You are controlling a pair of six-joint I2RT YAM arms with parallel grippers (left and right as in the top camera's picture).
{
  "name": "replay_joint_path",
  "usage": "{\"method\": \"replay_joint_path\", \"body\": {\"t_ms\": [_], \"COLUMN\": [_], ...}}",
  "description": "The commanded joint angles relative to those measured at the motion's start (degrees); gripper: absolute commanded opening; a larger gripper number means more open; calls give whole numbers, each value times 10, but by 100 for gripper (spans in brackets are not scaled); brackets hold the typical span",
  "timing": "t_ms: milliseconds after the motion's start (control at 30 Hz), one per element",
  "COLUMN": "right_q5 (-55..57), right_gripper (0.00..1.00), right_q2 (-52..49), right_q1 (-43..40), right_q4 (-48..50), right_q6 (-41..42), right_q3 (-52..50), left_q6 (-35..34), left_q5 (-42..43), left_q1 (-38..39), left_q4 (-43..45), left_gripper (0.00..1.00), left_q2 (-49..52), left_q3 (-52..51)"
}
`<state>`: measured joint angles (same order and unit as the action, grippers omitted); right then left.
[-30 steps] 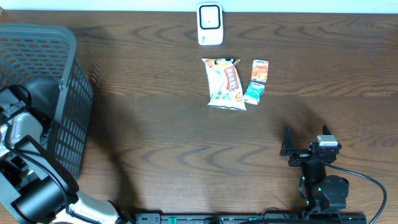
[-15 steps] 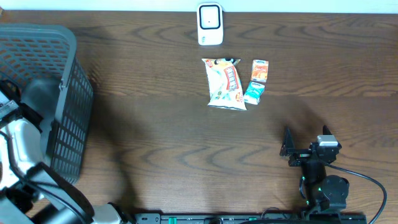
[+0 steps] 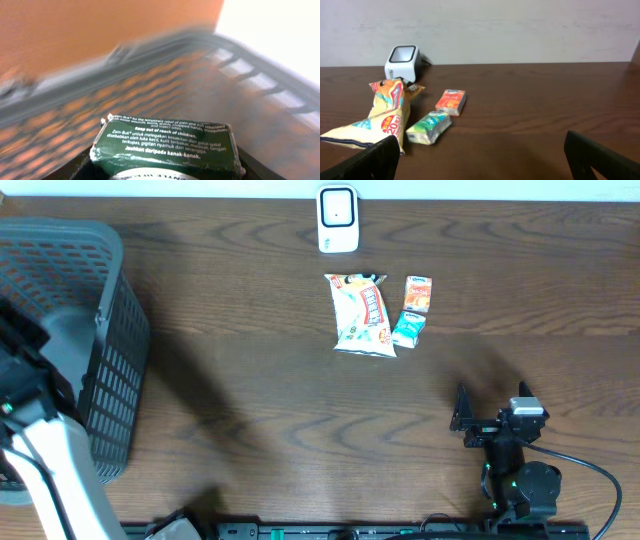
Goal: Scan the item barcode
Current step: 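Lift the Zam-Buk tin and carry it toward the scanner with left gripper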
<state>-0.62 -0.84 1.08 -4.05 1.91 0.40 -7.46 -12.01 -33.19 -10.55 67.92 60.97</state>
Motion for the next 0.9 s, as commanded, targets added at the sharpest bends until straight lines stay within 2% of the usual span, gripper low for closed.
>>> {"method": "replay_joint_path", "body": {"t_ms": [0,100,233,467,633,867], "right_q5": [1,1,1,1,1,1], "right_gripper": [99,99,99,99,99,99], "right_q2": [2,2,2,2,2,2], "right_q1": [-2,-2,-2,-2,-2,-2], "right_q4": [-2,-2,-2,-2,-2,-2], "right_q6": [4,4,4,4,4,4], "right_q3": [-1,-1,-1,-1,-1,-1], "left_q6": [-14,-17,-19,-18,-18,-19], "left_q5": [123,177,181,169,119,117], "left_q1": [59,132,247,411,469,512], "left_q4": [49,92,112,123,134,187], "left_gripper": [61,61,61,62,62,62], "left_q2": [-57,-77,-72,24,122,266], "left_q3": [19,19,19,19,19,19]}}
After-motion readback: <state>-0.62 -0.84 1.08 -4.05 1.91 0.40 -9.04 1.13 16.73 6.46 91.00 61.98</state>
